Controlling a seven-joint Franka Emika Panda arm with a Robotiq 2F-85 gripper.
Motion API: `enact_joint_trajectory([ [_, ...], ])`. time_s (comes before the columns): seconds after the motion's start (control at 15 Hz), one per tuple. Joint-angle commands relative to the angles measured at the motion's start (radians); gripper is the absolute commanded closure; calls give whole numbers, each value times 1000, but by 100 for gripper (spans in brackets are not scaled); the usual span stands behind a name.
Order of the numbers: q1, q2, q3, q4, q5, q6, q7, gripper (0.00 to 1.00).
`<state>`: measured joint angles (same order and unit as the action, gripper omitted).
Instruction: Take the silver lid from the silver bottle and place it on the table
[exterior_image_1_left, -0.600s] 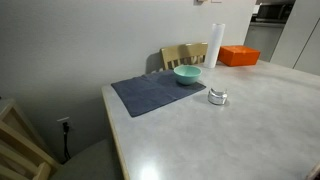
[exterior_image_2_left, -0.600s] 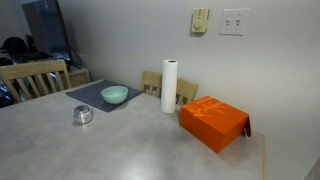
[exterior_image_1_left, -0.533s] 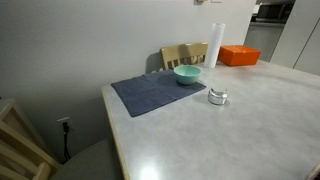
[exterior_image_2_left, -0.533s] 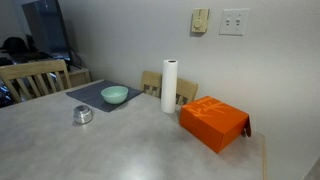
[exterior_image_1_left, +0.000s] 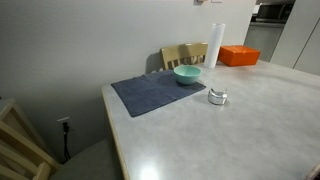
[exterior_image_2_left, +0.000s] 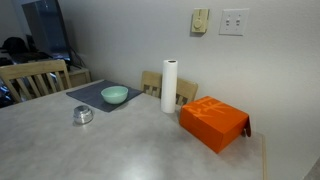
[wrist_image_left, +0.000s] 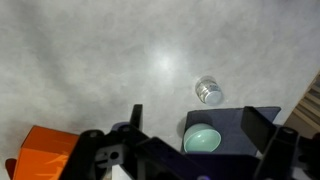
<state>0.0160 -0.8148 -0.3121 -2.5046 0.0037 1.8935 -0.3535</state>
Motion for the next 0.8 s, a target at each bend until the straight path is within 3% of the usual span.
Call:
enact_joint_trajectory([
  [0.0,-22,6,16,3,15,-3,-13,0],
  [0.73,-15,44,24,-3,13,-4,-9,0],
])
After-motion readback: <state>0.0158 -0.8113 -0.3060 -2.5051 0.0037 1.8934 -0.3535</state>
